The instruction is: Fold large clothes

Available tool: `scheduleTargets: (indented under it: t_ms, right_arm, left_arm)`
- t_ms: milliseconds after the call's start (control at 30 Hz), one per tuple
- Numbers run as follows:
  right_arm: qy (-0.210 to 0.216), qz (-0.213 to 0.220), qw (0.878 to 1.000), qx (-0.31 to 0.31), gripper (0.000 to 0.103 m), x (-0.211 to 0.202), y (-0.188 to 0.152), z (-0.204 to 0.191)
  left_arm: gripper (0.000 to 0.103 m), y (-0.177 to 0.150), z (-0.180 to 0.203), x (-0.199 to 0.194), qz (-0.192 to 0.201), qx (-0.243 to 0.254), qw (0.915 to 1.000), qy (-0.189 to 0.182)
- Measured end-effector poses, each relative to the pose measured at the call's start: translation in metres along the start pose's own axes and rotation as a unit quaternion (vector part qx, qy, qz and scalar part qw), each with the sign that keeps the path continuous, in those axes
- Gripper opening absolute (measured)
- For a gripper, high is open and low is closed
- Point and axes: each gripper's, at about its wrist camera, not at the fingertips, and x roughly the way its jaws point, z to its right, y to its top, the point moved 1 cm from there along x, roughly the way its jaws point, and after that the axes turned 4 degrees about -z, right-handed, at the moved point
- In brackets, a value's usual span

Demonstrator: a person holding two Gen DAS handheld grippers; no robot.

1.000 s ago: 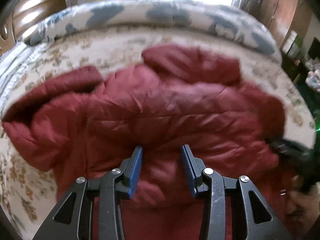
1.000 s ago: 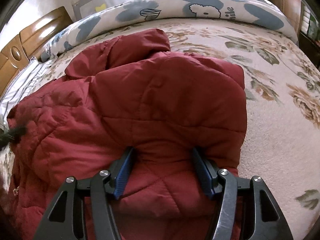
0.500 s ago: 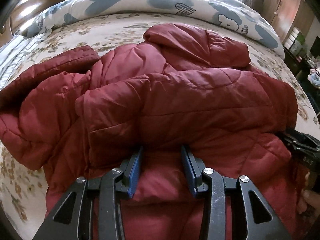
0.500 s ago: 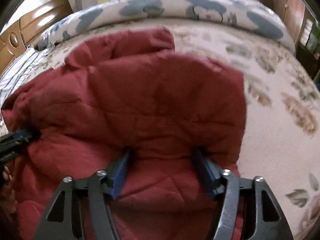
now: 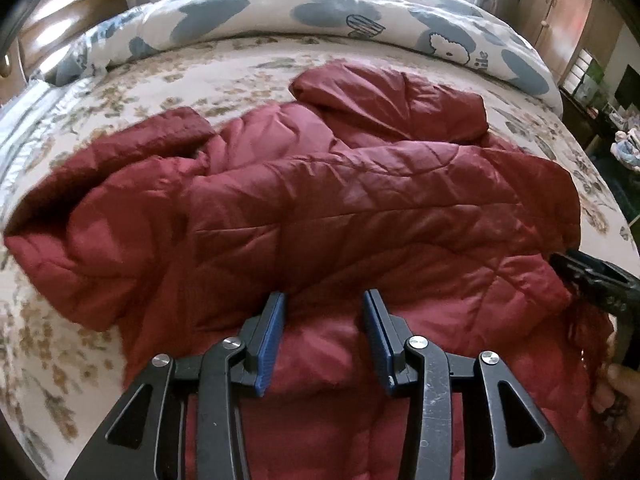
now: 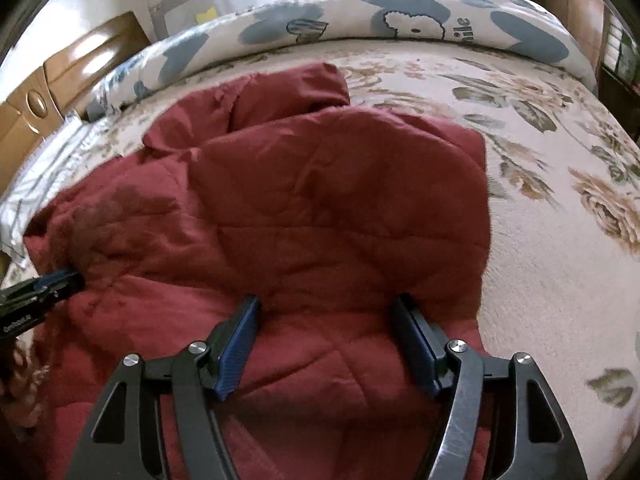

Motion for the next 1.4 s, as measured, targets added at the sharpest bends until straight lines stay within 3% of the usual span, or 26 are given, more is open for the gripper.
scheduleTargets:
  t_ms: [133,200,367,600,733,867,900,1000,1100,1300,1400]
  right_arm:
    - [0.026,0.017,0.999,0.006,0.070,-0.025,-0.005,-0.005]
    - [0.037,0.021,0.999,0.002,0.070,-0.034,-0.005,-0.009]
    - [0.056,0.025,0.998,-0.012,0.070,-0.050,-0.011,-0.021]
    - [0.071,0.008,0.997,-0.016,0.070,-0.052,-0.026,-0.028]
    - [0.072,-0.003,0.997,-0.018,0.070,-0.051,-0.037,-0.027]
    - [0.082,-0.008,0.997,-0.015,0.070,-0.055,-0.047,-0.026]
    - [0.082,-0.008,0.996,-0.015,0.070,-0.056,-0.048,-0.026]
    - [0.088,-0.007,0.996,-0.011,0.070,-0.058,-0.050,-0.025]
    - [0.091,-0.008,0.996,-0.006,0.070,-0.059,-0.051,-0.025]
    - [0.097,-0.007,0.995,-0.004,0.070,-0.061,-0.052,-0.027]
    - [0.098,-0.007,0.995,-0.004,0.070,-0.062,-0.053,-0.029]
  left_arm:
    - [0.066,0.000,-0.007,-0.021,0.020,-0.001,0.9995,0.024]
    - [0.071,0.000,-0.013,-0.033,0.037,-0.005,0.9986,0.039]
    - [0.071,0.004,-0.028,-0.044,0.041,-0.010,0.9961,0.077]
    - [0.071,0.009,-0.045,-0.044,0.032,-0.025,0.9942,0.100]
    - [0.075,0.021,-0.051,-0.038,0.025,-0.023,0.9940,0.104]
    - [0.075,0.043,-0.058,-0.030,0.030,-0.005,0.9896,0.140]
    - [0.076,0.050,-0.058,-0.027,0.030,0.003,0.9881,0.151]
    - [0.093,0.071,-0.057,-0.006,0.009,0.041,0.9857,0.163]
    - [0.093,0.088,-0.063,0.026,-0.012,0.072,0.9743,0.213]
    - [0.093,0.112,-0.094,0.082,-0.067,0.033,0.9760,0.205]
    - [0.077,0.121,-0.103,0.094,-0.068,0.001,0.9791,0.192]
